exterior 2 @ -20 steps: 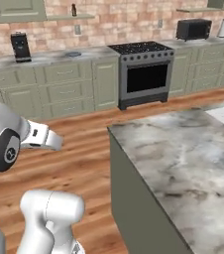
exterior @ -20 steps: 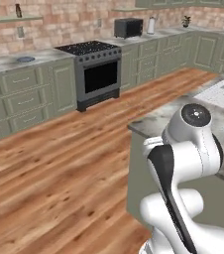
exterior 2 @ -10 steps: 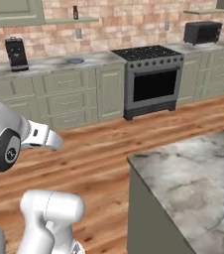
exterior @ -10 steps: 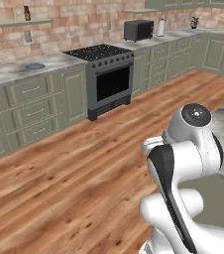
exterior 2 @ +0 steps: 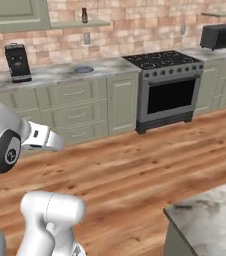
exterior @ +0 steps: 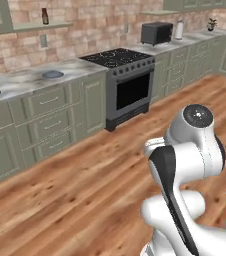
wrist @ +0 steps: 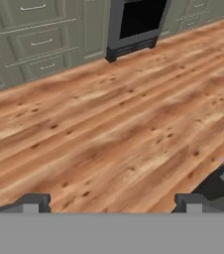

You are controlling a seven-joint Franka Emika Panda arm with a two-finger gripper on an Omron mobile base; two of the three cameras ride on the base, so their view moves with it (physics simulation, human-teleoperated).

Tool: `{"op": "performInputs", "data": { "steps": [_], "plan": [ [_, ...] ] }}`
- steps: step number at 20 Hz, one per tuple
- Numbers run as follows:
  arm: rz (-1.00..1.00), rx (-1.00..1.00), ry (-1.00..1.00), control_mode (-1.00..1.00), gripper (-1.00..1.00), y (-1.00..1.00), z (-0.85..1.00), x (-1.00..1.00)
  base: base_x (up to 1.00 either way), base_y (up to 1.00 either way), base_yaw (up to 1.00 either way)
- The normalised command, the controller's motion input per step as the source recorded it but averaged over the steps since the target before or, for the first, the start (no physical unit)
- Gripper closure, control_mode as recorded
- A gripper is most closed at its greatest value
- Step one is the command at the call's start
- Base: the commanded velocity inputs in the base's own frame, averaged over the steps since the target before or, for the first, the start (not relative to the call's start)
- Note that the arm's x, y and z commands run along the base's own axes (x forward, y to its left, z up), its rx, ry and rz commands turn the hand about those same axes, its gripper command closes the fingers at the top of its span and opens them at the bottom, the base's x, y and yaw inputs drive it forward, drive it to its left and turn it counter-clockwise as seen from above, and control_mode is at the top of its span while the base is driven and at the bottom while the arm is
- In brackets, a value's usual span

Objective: Move the hot dog bun to the plate on the dining table and place the condiment next to that plate. Then navigate to the fridge and take the sausage and place it on the plate as well.

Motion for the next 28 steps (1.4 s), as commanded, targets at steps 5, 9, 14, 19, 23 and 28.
{"op": "performInputs", "data": {
  "steps": [5,9,14,19,23,28],
  "plan": [
    [0.00,0.00,0.00,1.00,-1.00,0.00,0.00,0.00,1.00,0.42,0.08],
    [0.00,0.00,0.00,1.00,-1.00,0.00,0.00,0.00,1.00,0.04,0.27],
    [0.00,0.00,0.00,1.00,-1.00,0.00,0.00,0.00,1.00,-0.01,0.38],
    [0.00,0.00,0.00,1.00,-1.00,0.00,0.00,0.00,1.00,-0.19,0.43],
    [0.00,0.00,0.00,1.00,-1.00,0.00,0.00,0.00,1.00,-0.41,0.39],
    [0.00,0.00,0.00,1.00,-1.00,0.00,0.00,0.00,0.87,-0.59,0.25]
  ]
}}
